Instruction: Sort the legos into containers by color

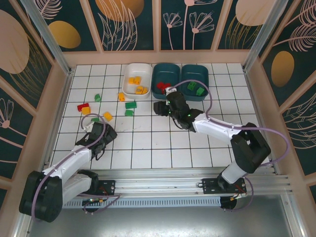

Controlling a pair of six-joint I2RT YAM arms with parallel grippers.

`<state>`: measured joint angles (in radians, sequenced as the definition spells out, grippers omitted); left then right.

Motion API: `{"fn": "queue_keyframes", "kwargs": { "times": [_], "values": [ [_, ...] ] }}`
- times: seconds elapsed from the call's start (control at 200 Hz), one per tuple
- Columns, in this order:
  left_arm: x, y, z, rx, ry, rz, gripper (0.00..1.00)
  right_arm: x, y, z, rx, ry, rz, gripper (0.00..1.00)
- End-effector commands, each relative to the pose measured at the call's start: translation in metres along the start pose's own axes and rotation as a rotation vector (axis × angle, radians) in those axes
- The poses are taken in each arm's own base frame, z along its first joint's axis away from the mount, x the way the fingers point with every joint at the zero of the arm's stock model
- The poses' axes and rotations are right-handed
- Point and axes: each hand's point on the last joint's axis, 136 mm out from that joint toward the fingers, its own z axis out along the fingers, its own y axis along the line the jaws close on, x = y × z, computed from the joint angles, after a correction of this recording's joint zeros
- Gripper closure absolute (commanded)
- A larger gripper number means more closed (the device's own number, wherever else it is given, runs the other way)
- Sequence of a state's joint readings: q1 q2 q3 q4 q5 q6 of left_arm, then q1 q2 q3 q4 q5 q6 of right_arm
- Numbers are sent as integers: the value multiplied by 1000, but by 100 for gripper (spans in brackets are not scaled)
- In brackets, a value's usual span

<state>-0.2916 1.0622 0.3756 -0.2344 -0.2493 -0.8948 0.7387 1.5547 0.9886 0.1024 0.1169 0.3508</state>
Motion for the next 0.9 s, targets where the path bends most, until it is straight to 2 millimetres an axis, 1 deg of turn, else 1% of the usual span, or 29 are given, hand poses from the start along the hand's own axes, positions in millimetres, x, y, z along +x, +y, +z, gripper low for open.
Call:
{"fn": "queue_keyframes", "kwargs": {
  "times": [0.0,0.105,0.21,0.265,0.315,0.42,0.616,0.776,0.896],
  "values": [
    [10,-22,1,102,80,-10,5,-13,-10,-10,34,-60,28,38],
    [16,-39,-4,187,133,-55,13,-12,-12,-12,40,-60,29,38],
    [18,-60,-15,289,160,-90,15,-14,-12,-15,36,-67,32,38],
    [19,-66,-19,304,170,-84,16,-15,-12,-16,39,-69,30,38],
    [20,-66,-20,291,174,-71,16,-16,-12,-17,41,-72,28,38],
    [22,-57,-19,243,177,-48,16,-17,-13,-19,45,-76,27,38],
    [37,-49,-15,214,222,-32,16,-13,-16,-20,54,-70,29,38],
    [47,-56,-18,234,239,12,17,-12,-17,-23,56,-71,28,38],
    [63,-59,-18,231,285,55,19,-14,-18,-24,57,-75,26,38]
  ]
}}
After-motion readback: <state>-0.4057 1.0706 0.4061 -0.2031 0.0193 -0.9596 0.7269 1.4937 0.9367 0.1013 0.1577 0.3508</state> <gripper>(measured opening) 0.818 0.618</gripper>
